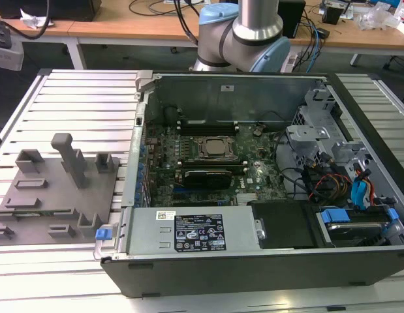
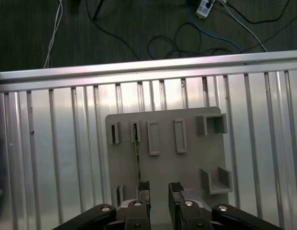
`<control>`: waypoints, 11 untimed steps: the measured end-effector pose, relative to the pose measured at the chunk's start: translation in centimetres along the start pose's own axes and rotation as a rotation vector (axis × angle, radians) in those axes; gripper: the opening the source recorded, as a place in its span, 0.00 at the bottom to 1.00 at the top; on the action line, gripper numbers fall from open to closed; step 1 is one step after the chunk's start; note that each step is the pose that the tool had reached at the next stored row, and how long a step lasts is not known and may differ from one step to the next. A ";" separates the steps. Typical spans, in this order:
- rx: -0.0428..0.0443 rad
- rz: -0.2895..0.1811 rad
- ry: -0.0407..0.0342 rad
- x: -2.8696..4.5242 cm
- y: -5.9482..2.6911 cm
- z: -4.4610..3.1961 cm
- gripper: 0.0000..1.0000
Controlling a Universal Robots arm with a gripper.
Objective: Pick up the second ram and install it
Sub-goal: 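Pick up the second ram and move it above second insertion slot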
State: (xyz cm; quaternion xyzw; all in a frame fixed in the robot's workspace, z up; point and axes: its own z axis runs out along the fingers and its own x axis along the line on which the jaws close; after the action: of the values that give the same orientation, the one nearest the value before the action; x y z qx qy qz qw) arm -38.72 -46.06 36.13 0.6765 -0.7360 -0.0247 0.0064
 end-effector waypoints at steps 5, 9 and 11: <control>0.0000 -0.002 0.0001 0.01 -0.02 0.37 0.30; 0.0000 -0.003 0.0000 0.01 -0.03 0.66 0.30; 0.0000 -0.003 0.0001 0.02 -0.03 0.80 0.30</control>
State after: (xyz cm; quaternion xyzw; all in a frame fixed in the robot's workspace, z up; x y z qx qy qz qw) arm -38.73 -46.06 35.33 0.6776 -0.7350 -0.0247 0.0064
